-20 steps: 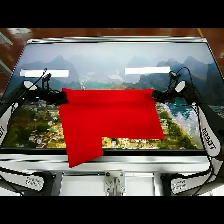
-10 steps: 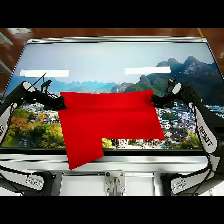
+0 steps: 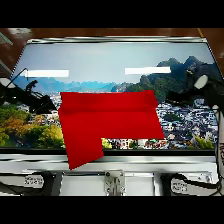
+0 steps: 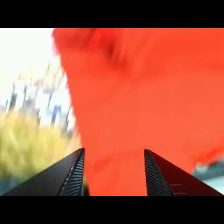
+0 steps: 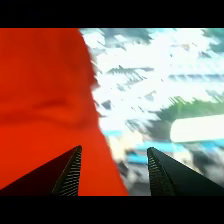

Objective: Fold the shirts.

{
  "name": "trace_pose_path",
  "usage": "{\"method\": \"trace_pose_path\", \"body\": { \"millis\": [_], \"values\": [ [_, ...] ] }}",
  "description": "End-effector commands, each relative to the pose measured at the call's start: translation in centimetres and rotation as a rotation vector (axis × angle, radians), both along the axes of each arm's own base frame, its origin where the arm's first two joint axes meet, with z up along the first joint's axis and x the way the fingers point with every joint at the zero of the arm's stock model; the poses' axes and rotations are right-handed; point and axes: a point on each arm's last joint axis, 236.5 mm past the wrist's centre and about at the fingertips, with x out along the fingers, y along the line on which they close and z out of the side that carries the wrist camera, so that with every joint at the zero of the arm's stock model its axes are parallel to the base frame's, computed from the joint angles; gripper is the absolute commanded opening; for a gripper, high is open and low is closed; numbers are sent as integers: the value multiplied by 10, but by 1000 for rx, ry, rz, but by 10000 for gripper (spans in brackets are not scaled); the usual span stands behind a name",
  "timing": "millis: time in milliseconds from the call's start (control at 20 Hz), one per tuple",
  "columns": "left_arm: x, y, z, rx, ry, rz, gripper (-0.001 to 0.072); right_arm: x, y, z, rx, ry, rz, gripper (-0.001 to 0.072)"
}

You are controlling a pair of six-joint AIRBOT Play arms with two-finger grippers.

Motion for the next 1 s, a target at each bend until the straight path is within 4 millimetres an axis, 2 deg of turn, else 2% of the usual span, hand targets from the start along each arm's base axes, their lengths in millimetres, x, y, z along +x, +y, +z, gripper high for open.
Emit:
{"method": "trace_pose_path", "body": {
  "millis": [0,100,150,200,300,400,600,950],
  "values": [
    [-67,-2,-2,-33,72,16,477,-86,-33,9,38,219,-17,534],
    [-115,-19,-35,-52,128,57,477,-115,-33,1,116,270,-63,535],
    [-132,-25,-48,-59,147,75,477,-121,-30,-3,151,274,-81,535],
    [-141,-31,-58,-74,153,109,476,-125,-26,-6,182,269,-92,535],
    [-145,-50,-65,-153,125,112,475,-127,-22,-11,199,270,-95,535],
    [-145,-59,-70,-191,104,134,475,-119,-18,-10,217,242,-103,535],
    [-138,-65,-74,-214,65,166,463,-105,-11,-7,257,188,-120,534],
    [-145,-66,-88,-211,87,151,458,-105,-10,-7,262,192,-142,534]
  ]
}}
